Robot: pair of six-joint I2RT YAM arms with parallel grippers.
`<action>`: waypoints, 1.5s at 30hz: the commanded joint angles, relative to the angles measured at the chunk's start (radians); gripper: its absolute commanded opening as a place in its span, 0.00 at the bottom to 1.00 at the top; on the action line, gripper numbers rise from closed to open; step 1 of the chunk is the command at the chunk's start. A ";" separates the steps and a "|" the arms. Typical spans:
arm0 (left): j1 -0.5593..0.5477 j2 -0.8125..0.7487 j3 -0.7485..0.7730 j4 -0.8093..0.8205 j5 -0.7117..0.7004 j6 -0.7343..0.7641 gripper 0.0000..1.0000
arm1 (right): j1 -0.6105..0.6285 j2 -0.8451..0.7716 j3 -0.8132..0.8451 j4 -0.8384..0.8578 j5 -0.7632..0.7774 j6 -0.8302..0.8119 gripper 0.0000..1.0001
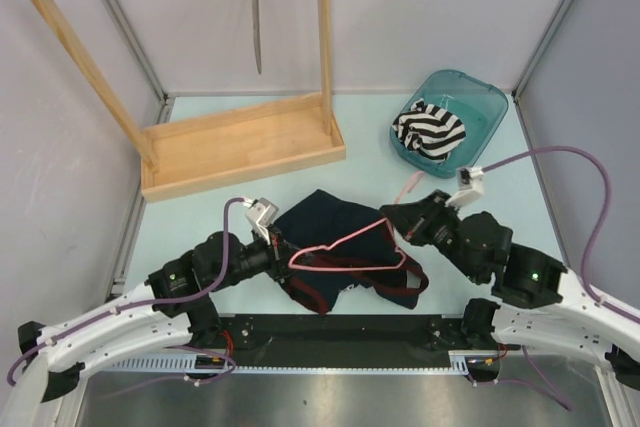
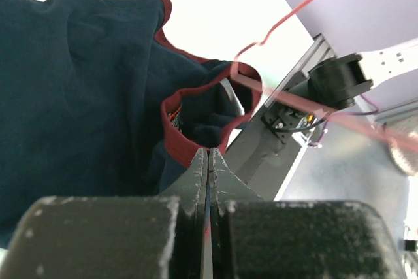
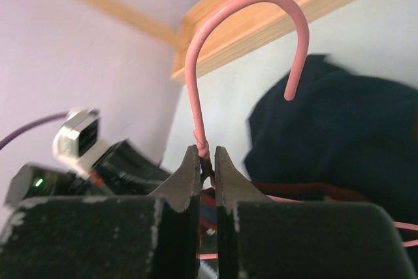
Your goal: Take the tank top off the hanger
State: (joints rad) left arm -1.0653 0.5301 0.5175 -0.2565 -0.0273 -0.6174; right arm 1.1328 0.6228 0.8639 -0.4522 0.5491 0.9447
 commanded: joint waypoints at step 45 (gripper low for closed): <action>-0.171 0.100 -0.088 0.628 0.463 -0.370 0.83 | 0.091 0.078 0.090 0.305 -0.445 -1.026 0.00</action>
State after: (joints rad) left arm -1.2198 0.5976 0.4355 0.3222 0.4545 -0.9905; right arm 1.2083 0.7418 0.8871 -0.2264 0.0654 -0.0395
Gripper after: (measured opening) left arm 0.834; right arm 0.059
